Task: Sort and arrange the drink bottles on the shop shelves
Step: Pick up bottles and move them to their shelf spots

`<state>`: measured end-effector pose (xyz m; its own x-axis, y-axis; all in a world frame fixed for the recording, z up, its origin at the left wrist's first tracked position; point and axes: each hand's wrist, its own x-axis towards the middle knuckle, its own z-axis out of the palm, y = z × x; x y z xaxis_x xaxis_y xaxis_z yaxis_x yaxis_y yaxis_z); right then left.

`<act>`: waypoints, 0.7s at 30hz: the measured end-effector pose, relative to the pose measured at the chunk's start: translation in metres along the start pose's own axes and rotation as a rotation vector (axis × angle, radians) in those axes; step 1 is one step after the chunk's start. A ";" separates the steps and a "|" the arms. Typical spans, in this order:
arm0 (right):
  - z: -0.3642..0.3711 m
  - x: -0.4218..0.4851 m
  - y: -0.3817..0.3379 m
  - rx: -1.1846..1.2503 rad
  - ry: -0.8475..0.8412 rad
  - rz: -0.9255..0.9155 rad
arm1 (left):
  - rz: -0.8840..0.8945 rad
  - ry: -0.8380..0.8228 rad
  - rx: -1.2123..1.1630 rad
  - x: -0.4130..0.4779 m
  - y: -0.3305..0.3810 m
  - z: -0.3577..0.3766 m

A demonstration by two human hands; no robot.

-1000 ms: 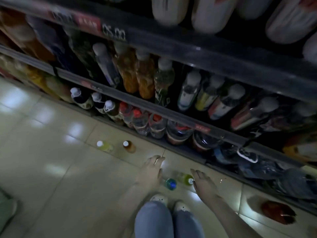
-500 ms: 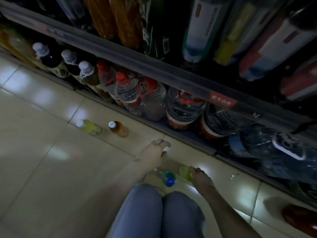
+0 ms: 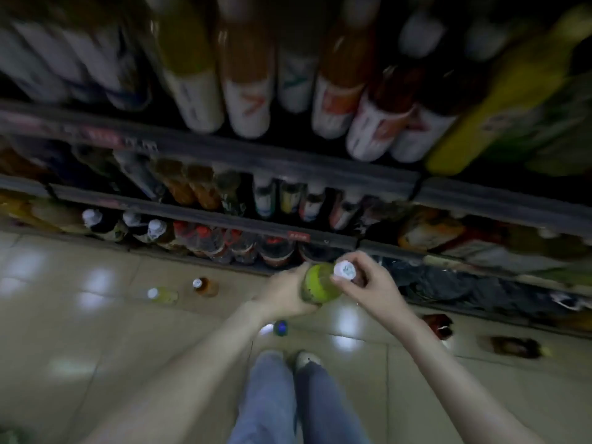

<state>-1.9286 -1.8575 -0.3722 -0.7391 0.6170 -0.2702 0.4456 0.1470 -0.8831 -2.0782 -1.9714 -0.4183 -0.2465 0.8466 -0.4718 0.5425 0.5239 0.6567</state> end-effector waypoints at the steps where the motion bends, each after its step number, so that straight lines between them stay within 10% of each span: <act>1: -0.018 -0.011 -0.020 0.064 0.038 0.002 | 0.030 0.013 0.010 -0.009 0.027 -0.017; 8: -0.122 -0.068 -0.078 0.227 -0.083 0.005 | 0.243 0.055 -0.171 -0.037 0.196 -0.084; 21: -0.335 -0.160 -0.098 0.121 0.425 -0.307 | 0.524 0.314 0.013 -0.056 0.474 -0.028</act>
<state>-1.6850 -1.7115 -0.1142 -0.5453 0.8219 0.1646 0.1614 0.2956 -0.9416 -1.8302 -1.7681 -0.0641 -0.1681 0.9796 0.1098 0.6648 0.0304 0.7464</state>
